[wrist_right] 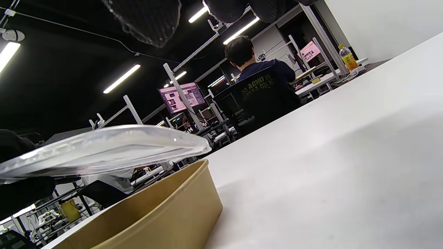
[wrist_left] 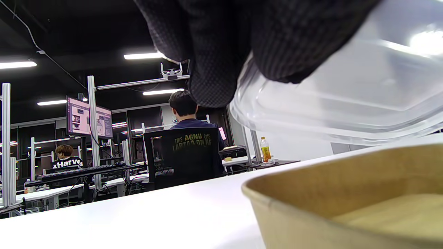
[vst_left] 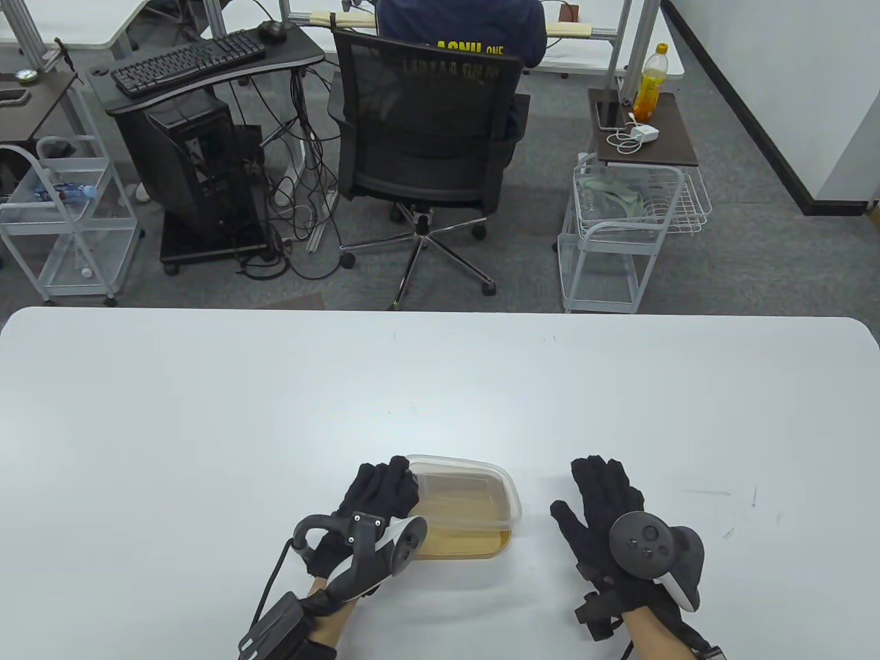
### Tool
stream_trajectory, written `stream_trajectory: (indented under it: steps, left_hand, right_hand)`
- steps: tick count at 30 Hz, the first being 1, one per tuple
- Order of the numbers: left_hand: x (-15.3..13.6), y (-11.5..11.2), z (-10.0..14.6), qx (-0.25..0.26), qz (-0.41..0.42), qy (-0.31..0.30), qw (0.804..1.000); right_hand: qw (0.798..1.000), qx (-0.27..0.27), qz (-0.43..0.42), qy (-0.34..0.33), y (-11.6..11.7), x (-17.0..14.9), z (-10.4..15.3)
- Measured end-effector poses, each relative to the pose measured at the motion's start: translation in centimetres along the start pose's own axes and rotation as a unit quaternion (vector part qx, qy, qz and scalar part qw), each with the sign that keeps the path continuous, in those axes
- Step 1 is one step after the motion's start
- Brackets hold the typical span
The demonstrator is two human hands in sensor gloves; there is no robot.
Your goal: Cover the takeout box
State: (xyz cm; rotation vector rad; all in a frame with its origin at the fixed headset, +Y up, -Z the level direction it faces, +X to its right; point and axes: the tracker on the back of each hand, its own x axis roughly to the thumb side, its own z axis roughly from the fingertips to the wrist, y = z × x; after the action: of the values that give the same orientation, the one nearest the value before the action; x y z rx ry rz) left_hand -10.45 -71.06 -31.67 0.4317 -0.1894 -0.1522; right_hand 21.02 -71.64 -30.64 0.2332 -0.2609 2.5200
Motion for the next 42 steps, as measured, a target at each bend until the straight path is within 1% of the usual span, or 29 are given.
stream_trajectory:
  steps: [9, 18, 23, 26, 34, 42]
  left_hand:
    - [0.4, -1.0, 0.6, -0.005, -0.022, -0.019, 1.0]
    - [0.2, -0.7, 1.1, 0.02, -0.039, -0.03, 0.999]
    - [0.2, -1.0, 1.5, 0.018, -0.055, -0.047, 0.997]
    - [0.4, -1.2, 1.6, 0.014, -0.059, -0.055, 0.997]
    - [0.9, -1.7, 2.0, -0.002, -0.112, -0.092, 0.99]
    - [1.3, -2.4, 2.3, -0.036, -0.152, -0.126, 0.98]
  right_hand:
    - [1.0, 0.0, -0.004, 0.005, 0.0, 0.0, 0.0]
    - [1.0, 0.0, -0.004, 0.004, 0.0, 0.0, 0.0]
    - [1.0, 0.0, -0.004, 0.005, 0.0, -0.1, 0.0]
    - [1.0, 0.001, -0.003, 0.004, 0.0, -0.1, 0.0]
    - [1.0, 0.001, -0.003, 0.004, 0.0, -0.1, 0.0]
    - [1.0, 0.005, 0.002, 0.0, 0.1, 0.0, 0.0]
